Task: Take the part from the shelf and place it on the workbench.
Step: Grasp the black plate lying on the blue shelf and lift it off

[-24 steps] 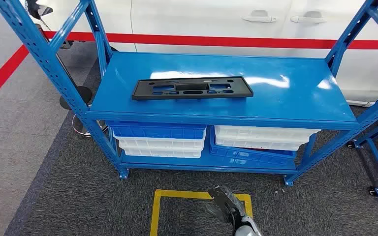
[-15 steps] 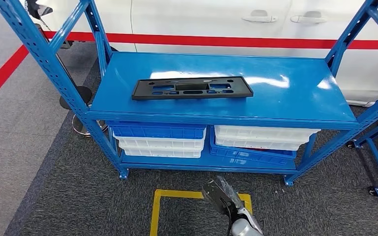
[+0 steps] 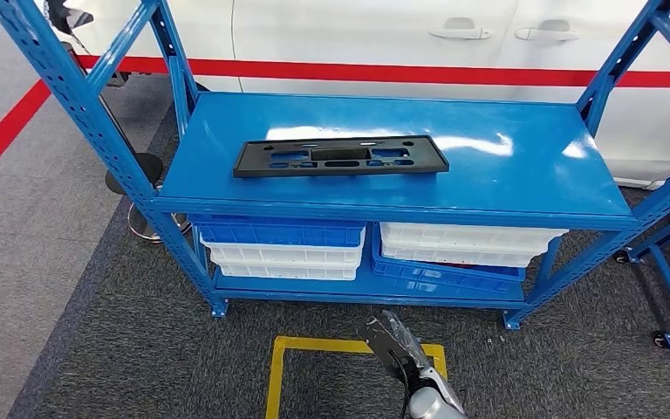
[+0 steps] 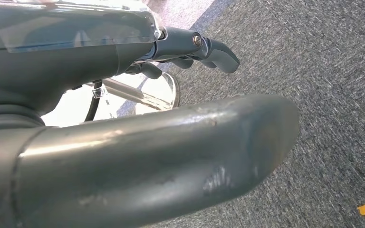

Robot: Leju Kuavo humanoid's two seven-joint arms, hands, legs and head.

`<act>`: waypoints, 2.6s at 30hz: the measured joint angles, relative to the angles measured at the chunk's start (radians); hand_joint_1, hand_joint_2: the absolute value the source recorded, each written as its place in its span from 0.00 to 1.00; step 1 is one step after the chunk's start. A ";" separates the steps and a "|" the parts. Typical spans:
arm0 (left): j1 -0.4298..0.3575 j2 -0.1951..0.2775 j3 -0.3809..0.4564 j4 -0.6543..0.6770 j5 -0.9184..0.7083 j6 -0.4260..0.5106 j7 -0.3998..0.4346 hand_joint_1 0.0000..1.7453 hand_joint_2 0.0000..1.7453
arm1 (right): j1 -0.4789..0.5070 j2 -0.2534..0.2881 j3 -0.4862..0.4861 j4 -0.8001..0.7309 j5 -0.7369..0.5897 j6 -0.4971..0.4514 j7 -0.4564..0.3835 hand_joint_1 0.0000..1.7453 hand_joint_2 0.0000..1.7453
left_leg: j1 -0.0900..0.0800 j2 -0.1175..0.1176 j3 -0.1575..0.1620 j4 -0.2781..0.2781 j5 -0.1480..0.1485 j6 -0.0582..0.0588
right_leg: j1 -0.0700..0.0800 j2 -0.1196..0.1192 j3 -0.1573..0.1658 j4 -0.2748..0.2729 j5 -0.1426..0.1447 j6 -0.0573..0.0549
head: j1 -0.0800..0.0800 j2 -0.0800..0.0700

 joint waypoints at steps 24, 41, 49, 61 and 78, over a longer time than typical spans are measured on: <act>-0.012 -0.009 0.003 0.008 0.019 -0.054 -0.090 0.00 1.00 | 0.039 0.047 -0.084 -0.246 0.321 -0.243 -0.246 0.00 1.00 | -0.001 0.000 -0.005 0.001 0.002 0.000 | 0.000 0.001 -0.005 0.003 0.002 0.001 | 0.000 0.000; -0.046 -0.034 0.044 0.008 0.042 -0.060 -0.124 0.00 1.00 | -0.077 -0.139 0.027 -0.914 0.678 -0.275 -0.009 0.00 1.00 | -0.001 0.001 -0.007 0.001 0.004 0.002 | -0.005 0.003 -0.007 0.003 0.004 0.005 | 0.005 0.000; -0.045 -0.033 0.045 0.008 0.037 -0.060 -0.123 0.00 1.00 | -0.044 -0.150 0.050 -0.941 0.657 -0.266 -0.002 0.00 1.00 | -0.001 0.001 -0.008 0.001 0.004 0.002 | -0.004 0.002 -0.008 0.003 0.004 0.005 | 0.005 0.000; -0.043 -0.033 0.045 0.008 0.026 -0.060 -0.119 0.00 1.00 | -0.009 -0.150 0.053 -0.945 0.630 -0.245 0.013 0.00 1.00 | -0.001 0.001 -0.008 0.001 0.004 0.002 | -0.005 0.002 -0.009 0.003 0.004 0.005 | 0.005 0.000; -0.051 -0.050 0.114 0.008 0.115 -0.106 -0.222 0.00 0.00 | 0.040 -0.153 0.058 -0.868 0.768 -0.217 0.081 0.00 1.00 | -0.001 0.001 -0.009 0.001 0.004 0.002 | -0.005 0.002 -0.009 0.003 0.004 0.005 | 0.005 0.000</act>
